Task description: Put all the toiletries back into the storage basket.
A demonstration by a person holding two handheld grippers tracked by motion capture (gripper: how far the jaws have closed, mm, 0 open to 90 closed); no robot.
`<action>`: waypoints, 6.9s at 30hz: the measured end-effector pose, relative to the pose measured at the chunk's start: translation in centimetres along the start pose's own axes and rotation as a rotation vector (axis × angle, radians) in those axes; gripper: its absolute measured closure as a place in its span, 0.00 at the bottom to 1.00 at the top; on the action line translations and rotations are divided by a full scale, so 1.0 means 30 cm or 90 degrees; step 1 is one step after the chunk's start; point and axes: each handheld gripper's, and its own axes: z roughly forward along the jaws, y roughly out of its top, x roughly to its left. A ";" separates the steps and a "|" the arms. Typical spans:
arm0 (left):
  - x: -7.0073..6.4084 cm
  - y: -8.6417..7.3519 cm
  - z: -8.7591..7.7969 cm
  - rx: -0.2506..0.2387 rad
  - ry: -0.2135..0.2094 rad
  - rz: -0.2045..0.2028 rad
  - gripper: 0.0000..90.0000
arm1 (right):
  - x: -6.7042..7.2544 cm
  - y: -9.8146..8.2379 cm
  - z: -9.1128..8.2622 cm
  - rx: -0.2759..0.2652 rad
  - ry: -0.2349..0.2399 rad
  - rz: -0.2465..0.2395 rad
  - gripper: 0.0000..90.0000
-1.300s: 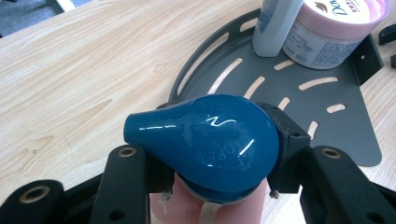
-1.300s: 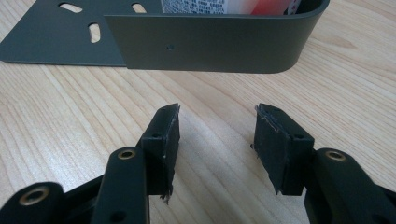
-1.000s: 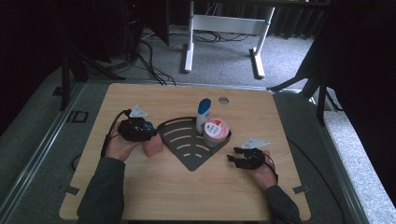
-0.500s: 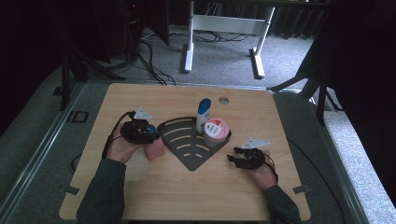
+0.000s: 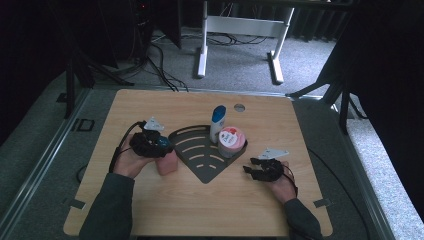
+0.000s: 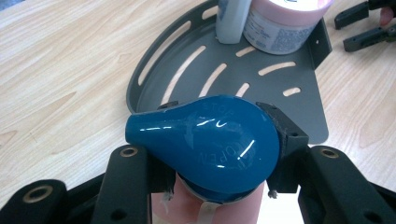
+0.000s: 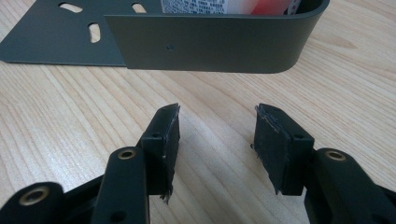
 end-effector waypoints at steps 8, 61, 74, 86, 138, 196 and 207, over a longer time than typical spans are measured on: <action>-0.032 0.013 -0.012 0.003 -0.011 0.009 0.59 | 0.000 0.000 0.000 0.000 0.000 0.000 0.56; -0.235 0.158 0.065 0.010 -0.091 0.091 0.59 | 0.000 0.000 0.000 0.001 0.001 0.002 0.56; -0.237 0.189 0.115 0.018 -0.094 0.089 0.59 | -0.001 0.000 0.000 0.001 0.002 0.002 0.56; -0.228 0.212 0.148 0.017 -0.092 0.080 0.59 | -0.001 0.000 0.000 0.000 0.002 0.002 0.56; -0.143 0.273 0.203 0.023 -0.006 0.019 0.59 | -0.002 0.000 0.000 -0.001 0.004 0.002 0.55; -0.029 0.343 0.306 -0.009 0.057 -0.080 0.59 | -0.002 0.000 0.000 0.000 0.004 0.003 0.55; -0.009 0.346 0.340 -0.009 0.068 -0.096 0.59 | -0.003 0.000 0.000 0.000 0.005 0.005 0.55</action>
